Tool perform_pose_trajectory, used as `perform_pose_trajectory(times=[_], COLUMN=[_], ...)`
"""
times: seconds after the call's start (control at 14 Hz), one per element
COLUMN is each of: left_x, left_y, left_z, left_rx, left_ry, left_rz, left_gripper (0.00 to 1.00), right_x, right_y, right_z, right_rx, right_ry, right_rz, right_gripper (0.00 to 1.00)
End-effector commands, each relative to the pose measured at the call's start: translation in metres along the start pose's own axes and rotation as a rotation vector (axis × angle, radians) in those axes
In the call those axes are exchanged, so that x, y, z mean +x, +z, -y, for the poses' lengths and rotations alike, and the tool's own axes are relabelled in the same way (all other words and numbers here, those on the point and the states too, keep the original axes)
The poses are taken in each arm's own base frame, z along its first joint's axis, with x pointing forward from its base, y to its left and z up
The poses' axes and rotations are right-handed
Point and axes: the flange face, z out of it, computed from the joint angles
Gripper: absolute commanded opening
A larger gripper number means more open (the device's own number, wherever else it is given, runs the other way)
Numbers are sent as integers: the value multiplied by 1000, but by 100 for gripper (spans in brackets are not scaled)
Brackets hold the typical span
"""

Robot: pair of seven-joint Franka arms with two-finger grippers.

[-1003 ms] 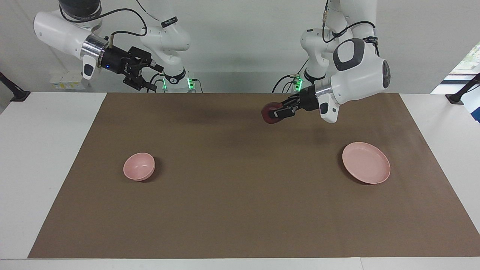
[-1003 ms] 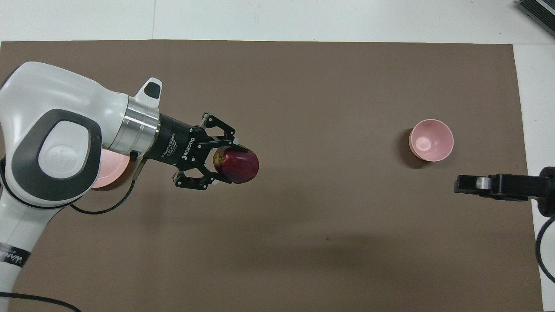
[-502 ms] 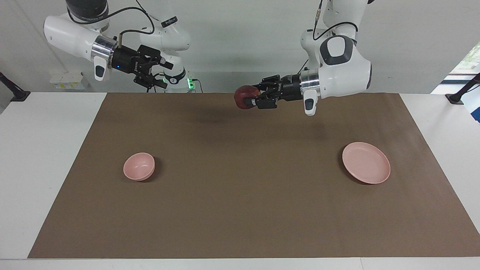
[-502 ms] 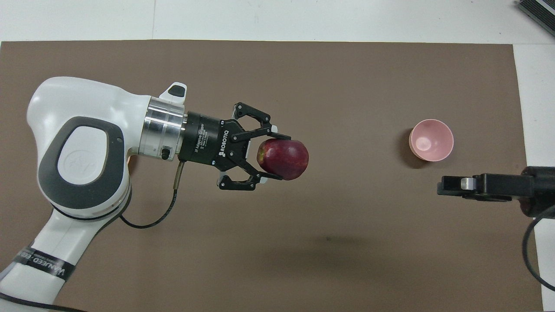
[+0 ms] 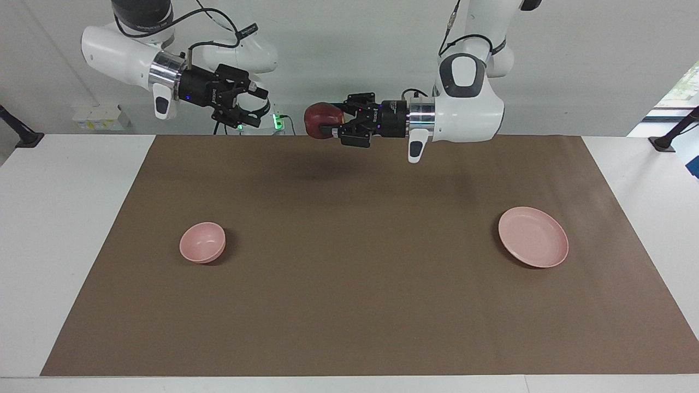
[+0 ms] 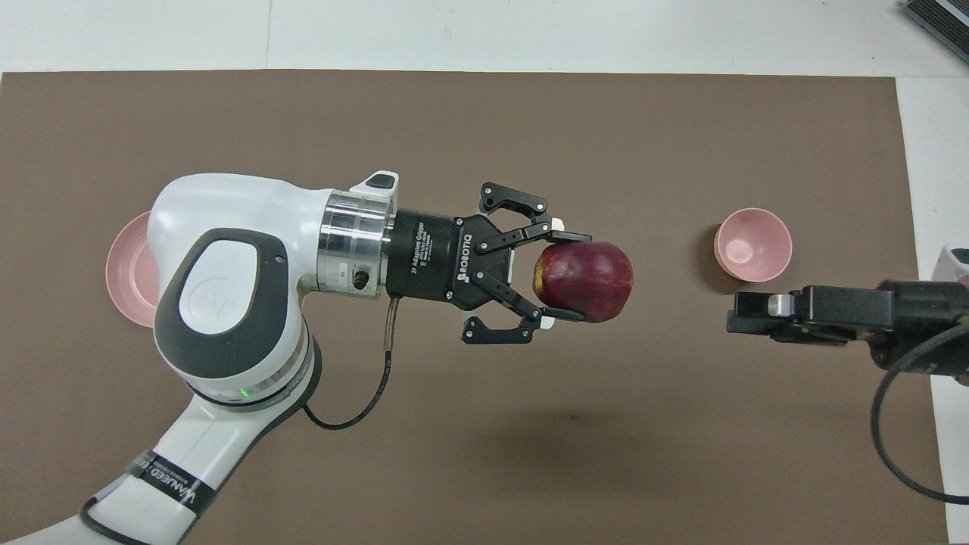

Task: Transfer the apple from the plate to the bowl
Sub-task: 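Carry the apple toward the right gripper while the right gripper approaches, then close the right gripper on the apple held by the left gripper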

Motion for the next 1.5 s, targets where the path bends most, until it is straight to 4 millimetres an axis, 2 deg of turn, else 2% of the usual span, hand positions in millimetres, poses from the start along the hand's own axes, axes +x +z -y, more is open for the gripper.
perform_pose_trajectory(times=[0.0, 0.14, 0.36, 0.72, 1.22, 1.43], left_x=[4, 6, 3, 8, 8, 7], left_y=[18, 30, 61, 88, 92, 100], left_z=[-2, 1, 16, 27, 27, 30], left_rx=[-13, -8, 20, 16, -28, -25], left_ry=[-73, -105, -126, -74, -61, -61], left_rz=[94, 143, 181, 189, 195, 195], left_gripper=[0, 0, 0, 0, 0, 0], right_x=[-6, -5, -3, -1, -4, -8], right_y=[0, 7, 19, 21, 22, 28], right_z=[3, 5, 10, 13, 17, 18], right_rx=[38, 31, 36, 60, 91, 76], right_ry=[21, 24, 43, 66, 78, 70], right_rz=[-30, -33, -50, -66, -53, -31], right_gripper=[100, 100, 100, 100, 100, 100])
